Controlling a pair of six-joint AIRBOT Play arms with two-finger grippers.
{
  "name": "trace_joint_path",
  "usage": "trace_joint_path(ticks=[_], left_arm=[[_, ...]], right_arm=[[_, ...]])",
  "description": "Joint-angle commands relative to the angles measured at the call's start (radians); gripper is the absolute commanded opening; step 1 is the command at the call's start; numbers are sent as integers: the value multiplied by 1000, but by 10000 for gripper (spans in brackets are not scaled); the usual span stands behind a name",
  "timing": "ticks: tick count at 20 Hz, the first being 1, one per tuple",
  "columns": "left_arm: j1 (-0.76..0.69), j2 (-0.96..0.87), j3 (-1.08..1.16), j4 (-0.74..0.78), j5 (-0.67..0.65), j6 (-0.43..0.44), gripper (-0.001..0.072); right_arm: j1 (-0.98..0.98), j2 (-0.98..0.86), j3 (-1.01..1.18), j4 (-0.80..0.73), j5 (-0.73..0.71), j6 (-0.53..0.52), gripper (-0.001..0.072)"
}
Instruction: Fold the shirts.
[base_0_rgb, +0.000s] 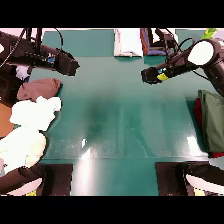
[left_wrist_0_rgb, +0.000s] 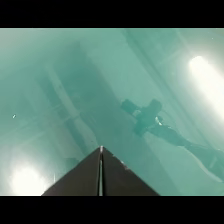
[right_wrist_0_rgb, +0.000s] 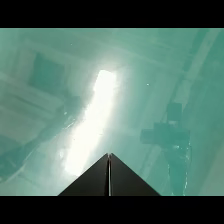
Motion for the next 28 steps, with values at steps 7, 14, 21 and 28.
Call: trace_joint_path(ticks=[7, 14, 21, 28], left_arm=[[0, 0, 0, 0, 0, 0, 27], [0, 0, 0, -23, 45, -8, 27], [204, -77, 0, 402, 95, -129, 583], [555, -420, 0, 261, 18, -131, 584]], right_arm=[[1, -1, 1, 7, 0, 1, 21], [1, -1, 1, 7, 1, 1, 21], [1, -1, -1, 6, 2, 0, 21], [1, -1, -1, 6, 2, 0, 21]])
